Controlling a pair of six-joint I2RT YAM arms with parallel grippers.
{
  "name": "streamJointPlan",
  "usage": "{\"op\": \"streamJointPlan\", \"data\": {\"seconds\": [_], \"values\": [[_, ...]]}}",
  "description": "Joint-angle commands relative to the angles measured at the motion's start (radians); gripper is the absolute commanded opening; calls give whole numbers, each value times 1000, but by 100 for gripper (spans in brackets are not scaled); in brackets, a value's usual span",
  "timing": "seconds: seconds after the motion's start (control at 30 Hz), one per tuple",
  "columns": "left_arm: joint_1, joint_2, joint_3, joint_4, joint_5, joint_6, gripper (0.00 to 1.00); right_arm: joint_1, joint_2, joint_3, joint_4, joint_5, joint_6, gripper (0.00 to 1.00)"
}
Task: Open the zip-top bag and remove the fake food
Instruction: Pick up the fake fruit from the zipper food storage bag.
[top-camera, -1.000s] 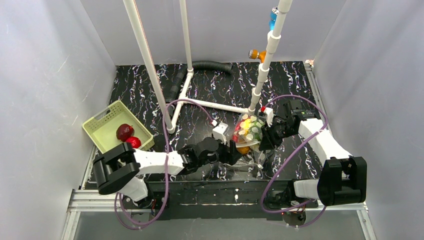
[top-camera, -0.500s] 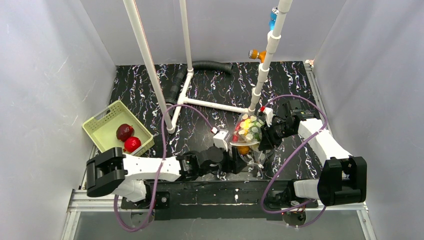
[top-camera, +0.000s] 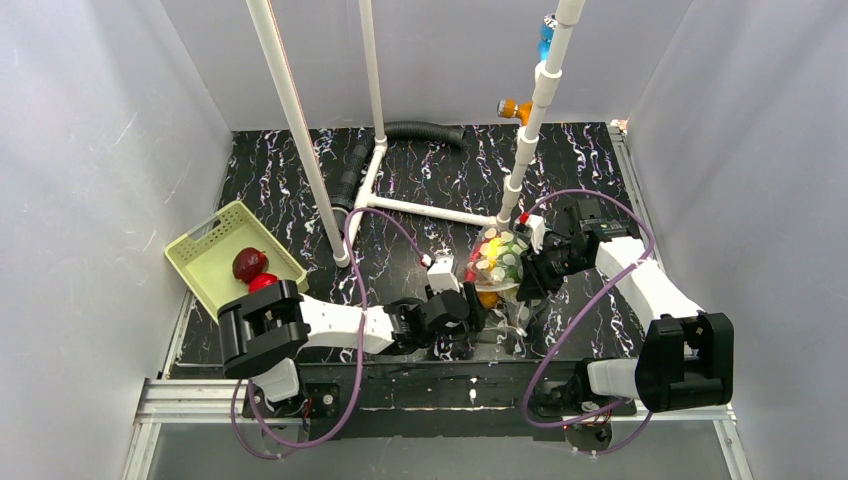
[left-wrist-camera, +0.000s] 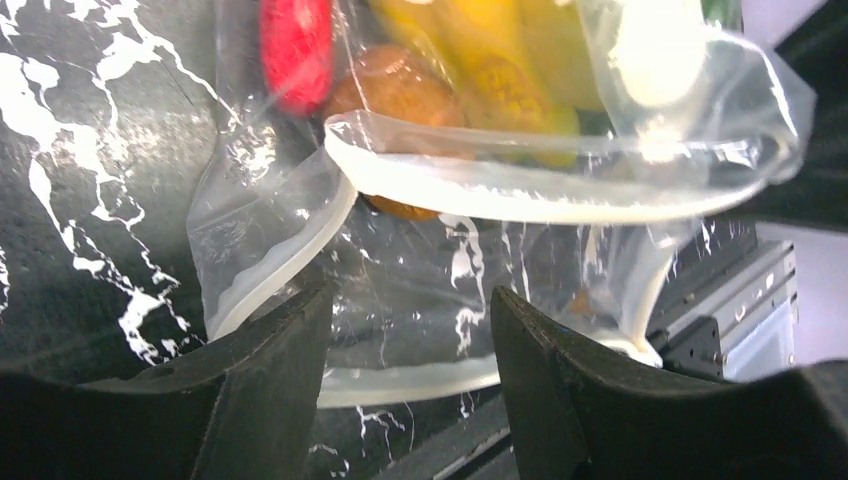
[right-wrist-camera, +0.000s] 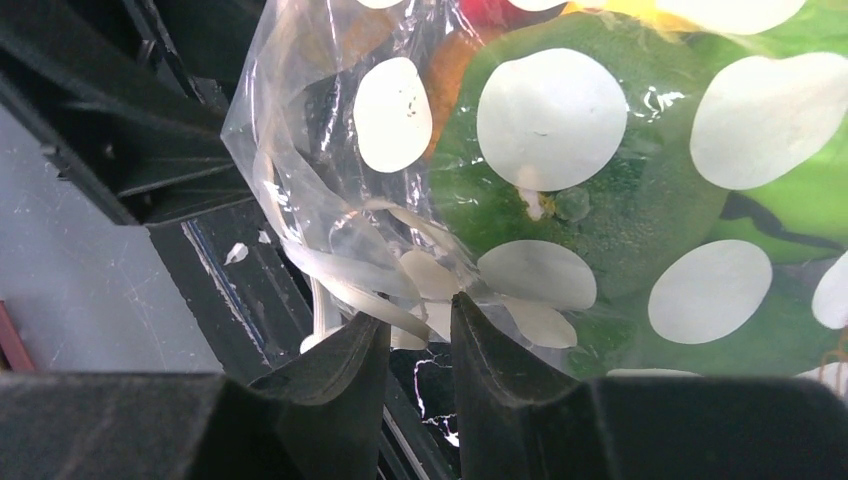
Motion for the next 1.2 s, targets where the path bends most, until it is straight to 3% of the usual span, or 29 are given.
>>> {"op": "streamJointPlan", "data": {"seconds": [0.0, 0.4, 0.67, 0.97, 1.17], "values": [[31, 29, 41, 27, -95, -57, 57, 11, 3, 34, 28, -1, 11, 36], [44, 127, 147, -33, -160, -164, 59, 32, 14, 32, 44, 21, 23, 35], [67, 239, 342, -455, -224, -391, 61, 37, 19, 32, 51, 32, 29, 35], [117, 319, 402, -469, -183, -395, 65, 40, 27, 32, 54, 43, 33, 35], [132, 341, 366, -248, -143, -215, 66, 40, 29, 30, 53, 45, 34, 35]]}}
